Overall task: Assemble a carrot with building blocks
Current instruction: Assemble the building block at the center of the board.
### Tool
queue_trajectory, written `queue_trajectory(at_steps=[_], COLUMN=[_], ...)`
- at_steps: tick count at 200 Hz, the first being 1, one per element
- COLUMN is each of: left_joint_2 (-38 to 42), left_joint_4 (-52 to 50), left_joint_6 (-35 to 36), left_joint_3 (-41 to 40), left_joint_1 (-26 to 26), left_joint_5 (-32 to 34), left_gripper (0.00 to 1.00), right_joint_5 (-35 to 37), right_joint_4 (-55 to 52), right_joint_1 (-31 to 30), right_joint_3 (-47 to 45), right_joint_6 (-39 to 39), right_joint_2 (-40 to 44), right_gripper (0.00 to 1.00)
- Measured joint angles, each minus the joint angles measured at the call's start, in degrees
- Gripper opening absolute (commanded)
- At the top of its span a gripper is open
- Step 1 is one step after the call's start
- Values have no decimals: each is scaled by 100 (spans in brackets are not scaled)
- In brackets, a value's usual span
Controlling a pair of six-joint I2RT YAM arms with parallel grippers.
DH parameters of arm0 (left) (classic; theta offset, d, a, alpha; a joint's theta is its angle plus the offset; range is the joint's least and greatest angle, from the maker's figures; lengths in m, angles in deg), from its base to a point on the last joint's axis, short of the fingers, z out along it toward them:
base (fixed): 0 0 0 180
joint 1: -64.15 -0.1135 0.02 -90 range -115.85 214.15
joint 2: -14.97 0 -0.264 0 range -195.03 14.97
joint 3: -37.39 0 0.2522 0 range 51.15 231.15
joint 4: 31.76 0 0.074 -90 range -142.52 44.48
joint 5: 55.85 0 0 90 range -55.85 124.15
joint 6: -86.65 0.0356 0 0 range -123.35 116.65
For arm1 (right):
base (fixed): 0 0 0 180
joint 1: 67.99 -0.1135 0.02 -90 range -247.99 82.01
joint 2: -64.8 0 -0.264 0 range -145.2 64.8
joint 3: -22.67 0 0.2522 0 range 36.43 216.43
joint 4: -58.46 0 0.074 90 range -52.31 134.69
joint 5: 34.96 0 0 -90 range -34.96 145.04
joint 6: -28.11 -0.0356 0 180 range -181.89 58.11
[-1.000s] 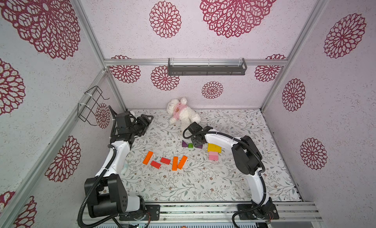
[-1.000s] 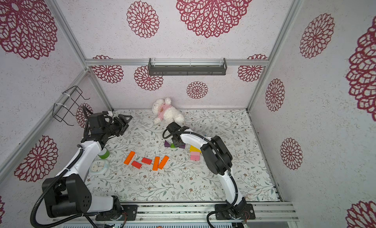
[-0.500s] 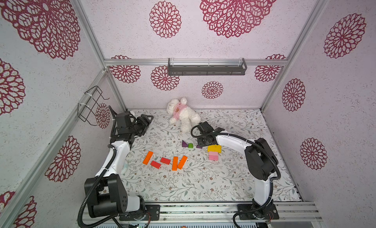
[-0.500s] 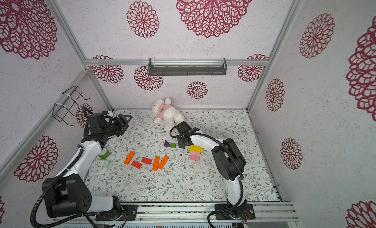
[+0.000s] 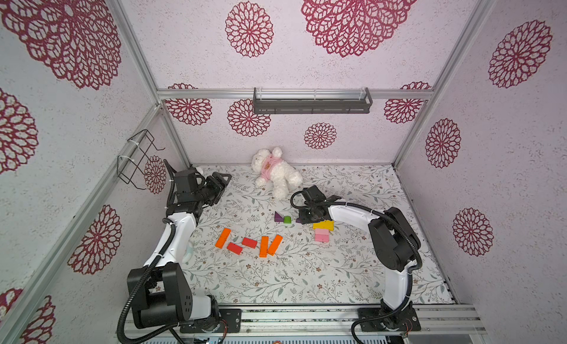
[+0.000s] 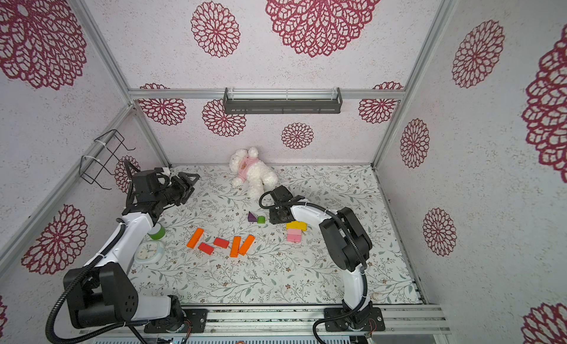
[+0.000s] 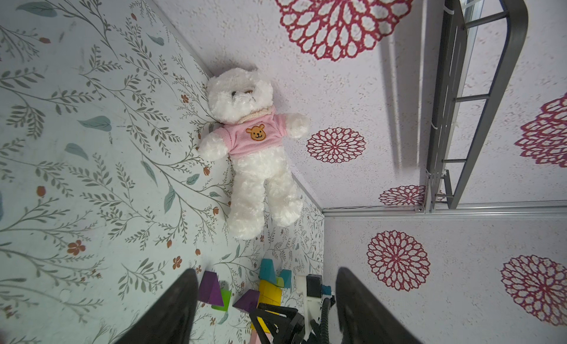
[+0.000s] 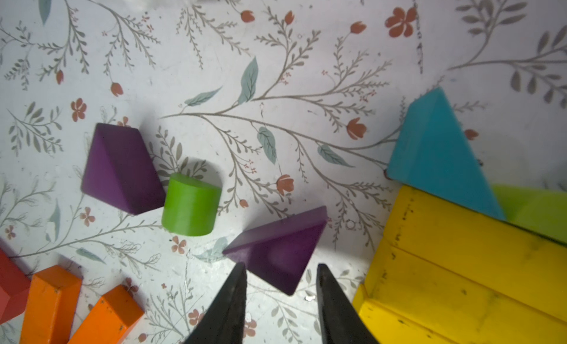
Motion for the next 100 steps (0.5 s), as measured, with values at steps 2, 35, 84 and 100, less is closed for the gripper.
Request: queue_trajectory(at_steps=[2,35,84,100], left_joint_2=[0,0,-2,0], left_joint_4=[0,0,0,0], left_joint_6=[0,0,0,0], left_joint_3=[0,0,0,0], left_joint_1=[0,0,0,0], left_joint_5=[0,-2,-2,-2], left_gripper=[73,73,73,73], right_joint_5=[-7,-109,-157,-164], right_joint_4=[4,85,133,140], right_joint_1=[0,2,4,4], right_joint_3=[0,0,0,0], right_joint_6=[-2,4,7,7], right_joint_2=[0,0,-2,-2], right_gripper=[38,37,37,37])
